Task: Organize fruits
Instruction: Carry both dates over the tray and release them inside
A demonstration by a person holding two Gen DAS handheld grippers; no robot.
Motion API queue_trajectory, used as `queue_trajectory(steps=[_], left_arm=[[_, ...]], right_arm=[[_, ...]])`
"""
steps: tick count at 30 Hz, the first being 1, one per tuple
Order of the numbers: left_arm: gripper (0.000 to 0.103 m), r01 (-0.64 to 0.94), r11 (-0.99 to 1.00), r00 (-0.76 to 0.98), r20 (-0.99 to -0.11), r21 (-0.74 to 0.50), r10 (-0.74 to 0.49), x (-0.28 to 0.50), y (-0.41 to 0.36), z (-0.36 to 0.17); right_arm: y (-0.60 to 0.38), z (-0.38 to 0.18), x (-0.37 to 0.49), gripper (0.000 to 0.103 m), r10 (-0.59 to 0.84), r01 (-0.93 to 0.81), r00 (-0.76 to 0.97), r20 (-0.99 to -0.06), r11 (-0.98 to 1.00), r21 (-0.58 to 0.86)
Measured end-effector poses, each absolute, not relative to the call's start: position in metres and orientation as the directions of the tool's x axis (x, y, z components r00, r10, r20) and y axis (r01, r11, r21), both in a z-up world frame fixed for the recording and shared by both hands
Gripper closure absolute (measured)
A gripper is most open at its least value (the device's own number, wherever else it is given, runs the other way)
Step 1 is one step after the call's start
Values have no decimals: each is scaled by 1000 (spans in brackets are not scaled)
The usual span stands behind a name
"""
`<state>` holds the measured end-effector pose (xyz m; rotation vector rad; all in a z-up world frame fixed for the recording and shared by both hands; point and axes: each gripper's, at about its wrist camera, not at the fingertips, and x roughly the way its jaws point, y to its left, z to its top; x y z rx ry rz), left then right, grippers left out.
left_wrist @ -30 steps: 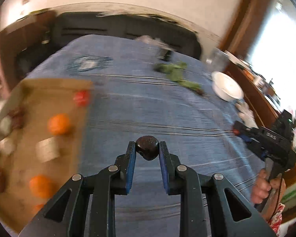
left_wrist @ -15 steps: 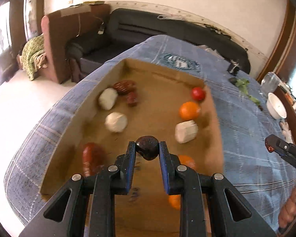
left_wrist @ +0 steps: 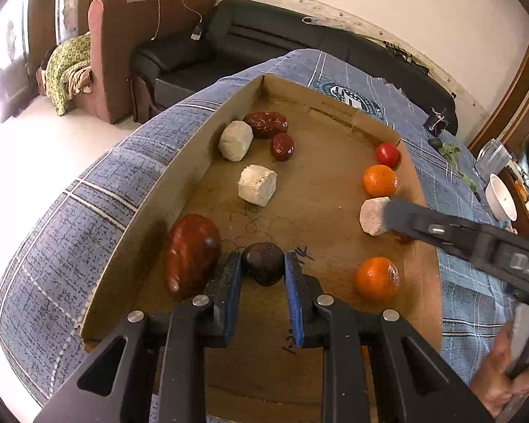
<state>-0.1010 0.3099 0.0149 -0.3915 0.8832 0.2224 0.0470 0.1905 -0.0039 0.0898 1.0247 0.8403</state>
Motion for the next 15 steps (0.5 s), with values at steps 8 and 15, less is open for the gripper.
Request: queue_trajectory(steps=[8, 15], left_arm=[[69, -342, 901, 640, -768, -268, 14, -114, 317, 27], [63, -347, 901, 663, -748, -262, 38, -128, 318, 45]], right_arm=[[226, -16, 53, 79, 618, -577, 232, -751, 709, 405], [217, -10, 53, 61, 621, -553, 261, -739, 724, 413]])
